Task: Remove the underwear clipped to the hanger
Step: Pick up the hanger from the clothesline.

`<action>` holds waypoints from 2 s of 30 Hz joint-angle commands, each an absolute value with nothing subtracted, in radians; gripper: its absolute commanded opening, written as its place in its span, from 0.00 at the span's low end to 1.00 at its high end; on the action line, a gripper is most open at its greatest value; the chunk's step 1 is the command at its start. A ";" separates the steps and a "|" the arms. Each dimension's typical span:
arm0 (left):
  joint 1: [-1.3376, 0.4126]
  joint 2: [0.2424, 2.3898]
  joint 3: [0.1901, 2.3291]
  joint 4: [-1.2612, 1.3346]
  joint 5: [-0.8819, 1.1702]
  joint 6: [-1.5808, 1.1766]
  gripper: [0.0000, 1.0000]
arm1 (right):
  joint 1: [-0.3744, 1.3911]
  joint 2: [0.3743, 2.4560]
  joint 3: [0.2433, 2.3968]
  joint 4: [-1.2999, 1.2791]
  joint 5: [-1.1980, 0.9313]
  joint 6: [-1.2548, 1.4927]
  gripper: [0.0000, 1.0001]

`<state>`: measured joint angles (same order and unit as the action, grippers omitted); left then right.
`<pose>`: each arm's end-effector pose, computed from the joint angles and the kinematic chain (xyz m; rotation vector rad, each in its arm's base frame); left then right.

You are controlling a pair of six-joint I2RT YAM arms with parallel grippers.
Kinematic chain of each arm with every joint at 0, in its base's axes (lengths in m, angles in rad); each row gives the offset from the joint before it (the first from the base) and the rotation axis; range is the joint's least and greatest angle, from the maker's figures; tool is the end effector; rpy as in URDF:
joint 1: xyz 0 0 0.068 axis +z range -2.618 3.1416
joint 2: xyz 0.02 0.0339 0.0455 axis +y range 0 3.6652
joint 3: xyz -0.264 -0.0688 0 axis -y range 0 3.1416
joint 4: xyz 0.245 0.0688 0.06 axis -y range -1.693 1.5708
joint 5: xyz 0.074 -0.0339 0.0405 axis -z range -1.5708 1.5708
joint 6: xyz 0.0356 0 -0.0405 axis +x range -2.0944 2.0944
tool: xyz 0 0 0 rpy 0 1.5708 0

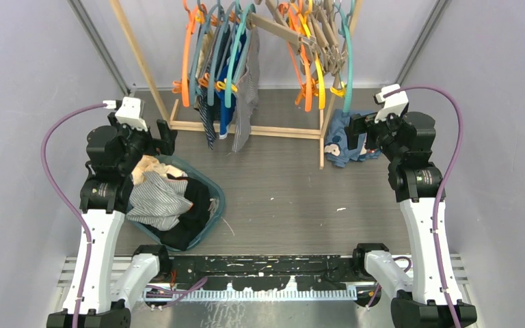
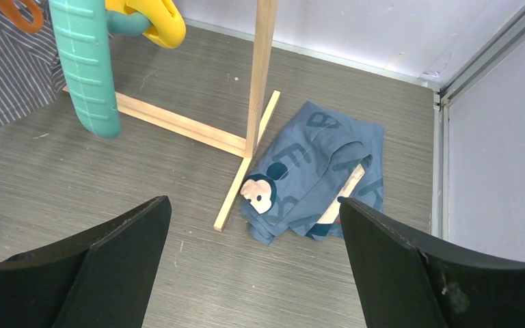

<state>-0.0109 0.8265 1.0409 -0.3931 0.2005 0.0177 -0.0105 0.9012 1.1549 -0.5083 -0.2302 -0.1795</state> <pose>0.1748 -0.0090 0.3991 0.1714 1.7405 -0.1703 0.1835 0.0062 0.4127 -0.3143 1.7918 0.0757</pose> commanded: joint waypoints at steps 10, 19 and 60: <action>-0.004 0.855 1.187 -0.440 0.227 0.047 0.98 | -0.015 0.897 1.140 -0.491 -0.209 -0.228 1.00; -0.003 1.025 1.521 -0.695 0.285 0.022 0.98 | -0.016 0.895 0.937 -0.409 -0.250 -0.253 1.00; -0.178 1.658 2.335 -0.796 0.138 -0.117 0.86 | -0.015 0.816 0.762 -0.349 -0.300 -0.300 1.00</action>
<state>-0.1776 1.6772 2.2944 -0.8318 0.1822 -0.1371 -0.0105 0.8127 0.7532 -0.3832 -0.2935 -0.2867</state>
